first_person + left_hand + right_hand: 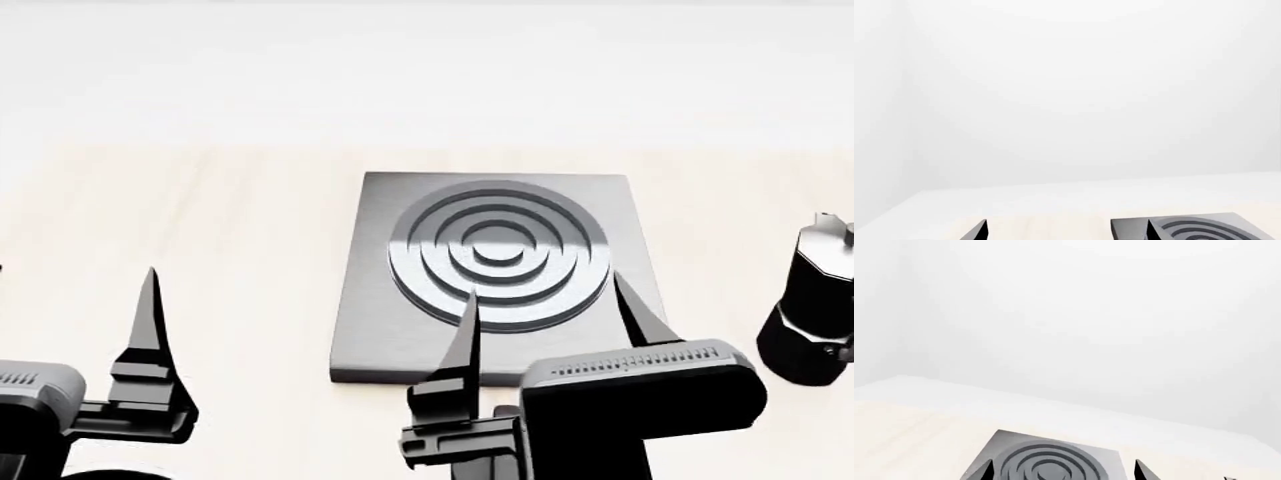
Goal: Turn on the stove.
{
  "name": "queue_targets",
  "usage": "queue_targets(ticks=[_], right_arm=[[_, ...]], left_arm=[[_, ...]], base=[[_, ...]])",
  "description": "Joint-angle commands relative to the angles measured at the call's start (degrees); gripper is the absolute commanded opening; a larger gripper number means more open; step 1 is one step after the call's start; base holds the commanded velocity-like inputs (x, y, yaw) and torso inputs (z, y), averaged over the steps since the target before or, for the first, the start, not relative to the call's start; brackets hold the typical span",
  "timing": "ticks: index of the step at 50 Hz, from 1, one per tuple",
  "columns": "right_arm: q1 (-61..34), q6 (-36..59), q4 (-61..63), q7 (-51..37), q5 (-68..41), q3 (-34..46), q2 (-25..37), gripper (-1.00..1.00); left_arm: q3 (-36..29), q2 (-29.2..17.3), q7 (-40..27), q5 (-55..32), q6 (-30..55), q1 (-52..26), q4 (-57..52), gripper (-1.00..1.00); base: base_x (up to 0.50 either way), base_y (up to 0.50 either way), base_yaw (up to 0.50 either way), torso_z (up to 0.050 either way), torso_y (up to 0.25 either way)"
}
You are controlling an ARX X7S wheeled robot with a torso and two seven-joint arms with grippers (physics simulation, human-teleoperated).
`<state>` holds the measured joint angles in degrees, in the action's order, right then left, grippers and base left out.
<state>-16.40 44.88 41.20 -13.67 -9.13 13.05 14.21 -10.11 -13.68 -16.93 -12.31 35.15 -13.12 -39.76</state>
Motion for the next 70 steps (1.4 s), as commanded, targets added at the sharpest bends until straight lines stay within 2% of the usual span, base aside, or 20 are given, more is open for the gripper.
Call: queue_targets(ticks=[1,4,8,19,55,70], right_arm=[[-0.9,2.9,-2.7,-0.1,-1.1,0.5,-0.5,1.0],[-2.4,7.3,-3.5,-0.5,-1.2,1.3,-0.7,1.0],[-2.1,6.0,-5.3,-0.4,-1.3,1.0,-0.8,1.0],[-3.6,11.8,-9.8,-0.2,-3.6,0.3,-2.3,1.0],[-5.8,21.5,-16.0,-1.1,-8.7,-3.9,-5.4,1.0],[-6.0,21.6,-18.9,-1.1,-9.4,-3.9,-5.6,1.0]], left_arm=[[-0.2,-0.2,-0.3,-0.3,-0.2,-0.1,0.3,1.0],[-0.1,-0.3,-0.4,-0.4,-0.1,-0.2,0.3,1.0],[-0.2,-0.4,-0.4,-0.4,-0.4,-0.1,0.6,1.0],[-0.6,-0.6,-0.7,-0.5,-0.5,-0.1,0.6,1.0],[-1.3,-1.3,-1.6,-1.1,-1.0,-0.3,1.2,1.0],[-1.5,-1.6,-2.0,-1.4,-1.3,-0.4,1.5,1.0]], base=[[0.0,0.0,0.0,0.0,0.0],[0.0,0.0,0.0,0.0,0.0],[0.0,0.0,0.0,0.0,0.0],[0.0,0.0,0.0,0.0,0.0],[0.0,0.0,0.0,0.0,0.0],[0.0,0.0,0.0,0.0,0.0]])
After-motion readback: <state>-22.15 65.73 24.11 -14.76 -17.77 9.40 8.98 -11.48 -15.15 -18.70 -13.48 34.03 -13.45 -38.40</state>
